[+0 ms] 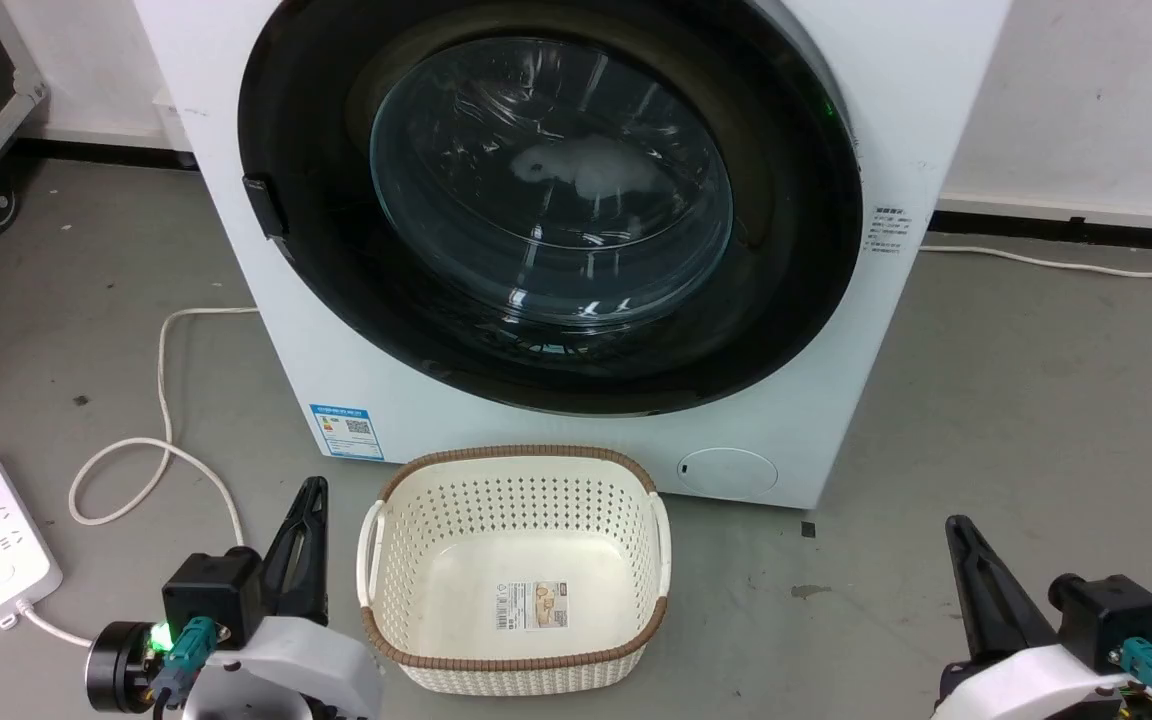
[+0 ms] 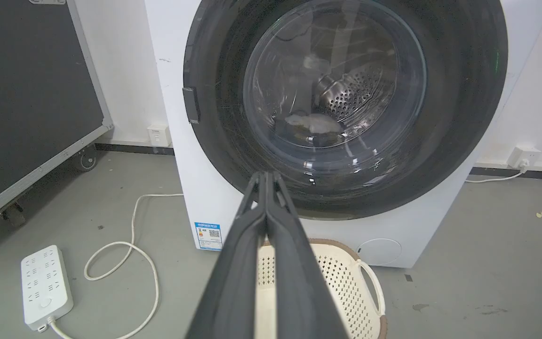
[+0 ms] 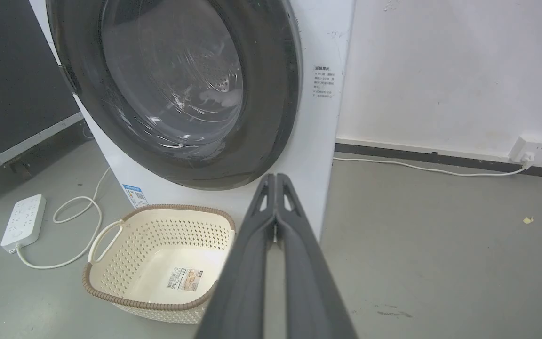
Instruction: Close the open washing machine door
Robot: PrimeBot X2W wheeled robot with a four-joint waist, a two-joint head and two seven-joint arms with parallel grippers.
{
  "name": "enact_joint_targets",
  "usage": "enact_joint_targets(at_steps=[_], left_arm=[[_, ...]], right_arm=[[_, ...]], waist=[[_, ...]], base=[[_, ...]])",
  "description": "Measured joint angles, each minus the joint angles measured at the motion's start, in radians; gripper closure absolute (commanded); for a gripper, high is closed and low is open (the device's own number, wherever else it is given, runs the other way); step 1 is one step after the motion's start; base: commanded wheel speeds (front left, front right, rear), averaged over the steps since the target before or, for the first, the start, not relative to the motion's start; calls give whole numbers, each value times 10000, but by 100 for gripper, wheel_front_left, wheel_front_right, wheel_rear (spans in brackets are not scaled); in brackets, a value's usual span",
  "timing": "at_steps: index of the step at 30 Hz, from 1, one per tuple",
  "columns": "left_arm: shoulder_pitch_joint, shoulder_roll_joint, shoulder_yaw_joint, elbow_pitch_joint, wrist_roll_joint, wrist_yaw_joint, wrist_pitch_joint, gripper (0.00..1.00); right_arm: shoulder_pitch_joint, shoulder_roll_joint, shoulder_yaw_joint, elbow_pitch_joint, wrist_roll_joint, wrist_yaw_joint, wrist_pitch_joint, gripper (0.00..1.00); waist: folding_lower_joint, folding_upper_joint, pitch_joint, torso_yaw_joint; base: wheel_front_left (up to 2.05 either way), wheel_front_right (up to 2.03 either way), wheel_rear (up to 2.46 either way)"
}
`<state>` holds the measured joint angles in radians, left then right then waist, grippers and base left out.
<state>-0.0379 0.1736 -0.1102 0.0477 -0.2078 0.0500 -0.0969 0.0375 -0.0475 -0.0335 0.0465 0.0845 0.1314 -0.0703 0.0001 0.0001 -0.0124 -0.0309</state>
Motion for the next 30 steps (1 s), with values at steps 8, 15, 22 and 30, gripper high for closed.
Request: enact_joint_targets(at_steps=[8,15,22,30], left_arm=[[35,-132,134,-71,278,-19,104,100],[85,-311,270,-119,500,-96,221,100],[148,-416,385,-151,752,-178,349,100],[152,-614,548,-230,1012,-198,453,100]], right_arm=[[-13,0,44,-50,-79,0,86,100],[-30,0,79,-105,-169,0,174,100],[-73,0,111,-159,-259,0,253,100],[-99,0,151,-207,-401,0,343,100]], waist=[[0,-1,17,41],[0,0,32,78],[-1,0,46,115],[0,0,63,156]], base=[[0,0,0],[0,0,0],[0,0,0],[0,0,0]])
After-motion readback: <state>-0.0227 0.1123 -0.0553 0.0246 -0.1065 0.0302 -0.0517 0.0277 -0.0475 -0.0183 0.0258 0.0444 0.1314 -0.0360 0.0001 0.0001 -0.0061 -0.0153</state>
